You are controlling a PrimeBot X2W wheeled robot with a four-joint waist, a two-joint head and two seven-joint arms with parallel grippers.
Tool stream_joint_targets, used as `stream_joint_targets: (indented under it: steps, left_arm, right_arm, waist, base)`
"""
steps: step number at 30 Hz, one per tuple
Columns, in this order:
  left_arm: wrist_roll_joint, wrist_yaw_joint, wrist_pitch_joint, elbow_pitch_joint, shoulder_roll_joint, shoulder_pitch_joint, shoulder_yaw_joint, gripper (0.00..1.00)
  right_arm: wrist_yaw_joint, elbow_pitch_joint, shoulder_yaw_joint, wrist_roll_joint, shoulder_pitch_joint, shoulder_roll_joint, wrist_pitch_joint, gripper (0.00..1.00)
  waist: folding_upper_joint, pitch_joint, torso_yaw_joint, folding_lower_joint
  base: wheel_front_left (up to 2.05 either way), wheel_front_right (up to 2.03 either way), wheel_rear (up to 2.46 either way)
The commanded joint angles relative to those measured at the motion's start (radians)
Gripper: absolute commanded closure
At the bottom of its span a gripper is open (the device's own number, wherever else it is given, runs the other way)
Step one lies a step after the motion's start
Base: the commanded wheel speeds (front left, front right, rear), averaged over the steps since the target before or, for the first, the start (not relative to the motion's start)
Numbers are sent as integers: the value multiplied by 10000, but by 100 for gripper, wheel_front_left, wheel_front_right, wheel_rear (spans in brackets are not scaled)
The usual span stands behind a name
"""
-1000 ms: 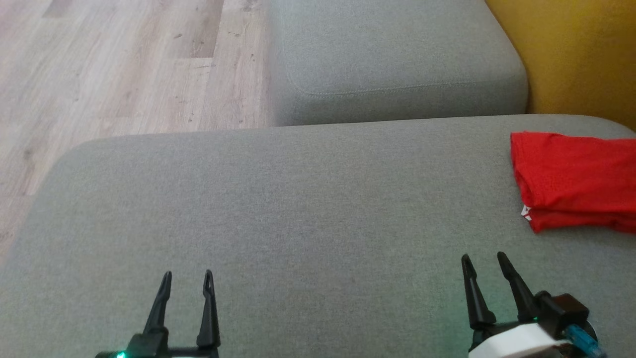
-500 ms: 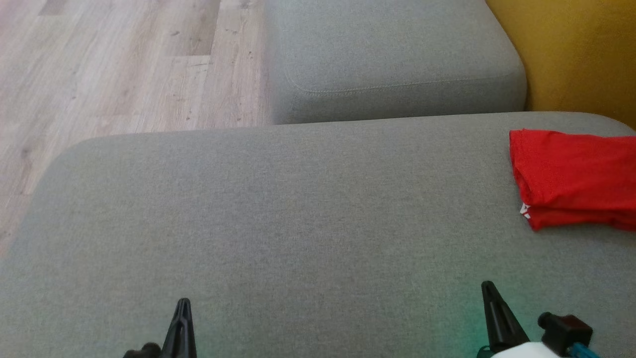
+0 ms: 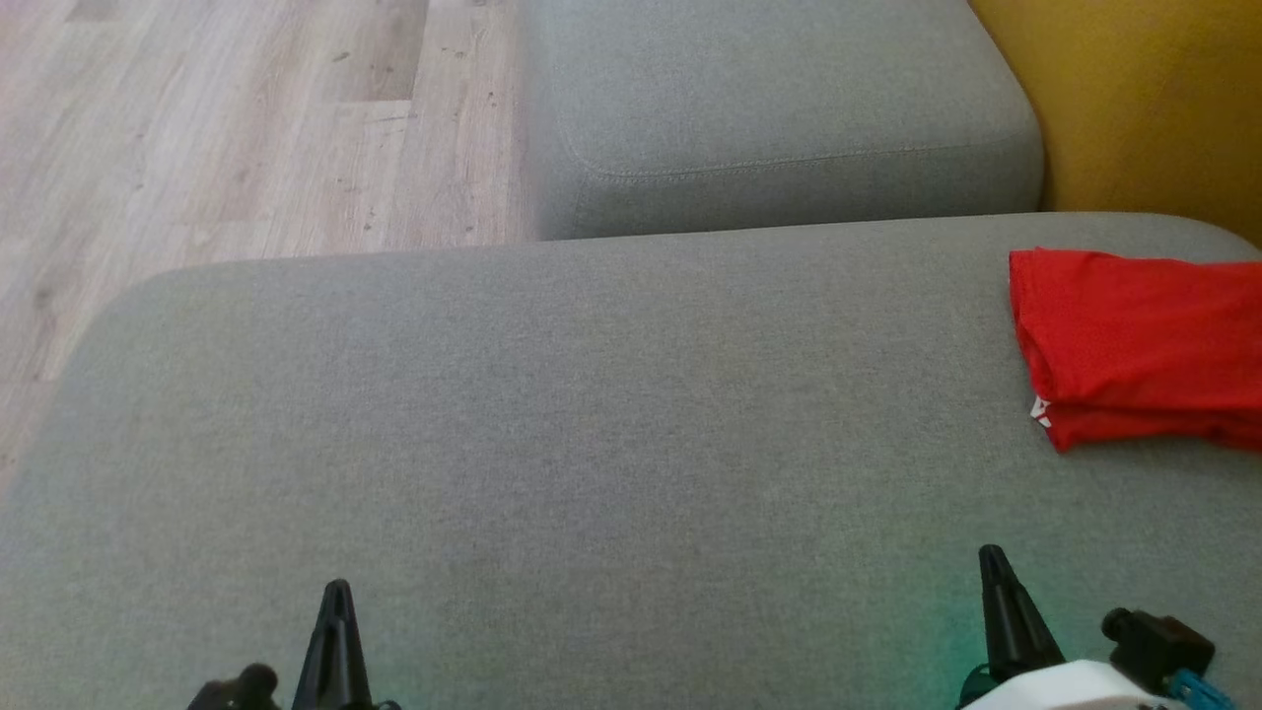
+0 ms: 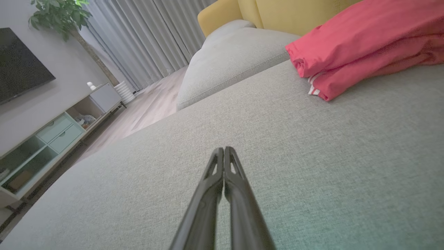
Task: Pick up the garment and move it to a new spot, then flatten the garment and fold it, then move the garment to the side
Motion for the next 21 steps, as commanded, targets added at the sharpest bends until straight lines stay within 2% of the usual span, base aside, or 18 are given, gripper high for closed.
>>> stream_joint_targets:
  steps: [1,21]
  left_arm:
    - [-282,-62,51,-330,-4,-497,208,100]
    - [-2759,-378,669,-334,-8,-922,670,100]
  right_arm:
    - [-2,-384,-68,296,-611,-49,60,100]
    - [-3,-528,-420,2686,-982,-64,649,100]
  waist:
    - [0,11,-5,-1]
    - [0,190,-83,-1]
  base:
    - [0,0,0]
    - [0,0,0]
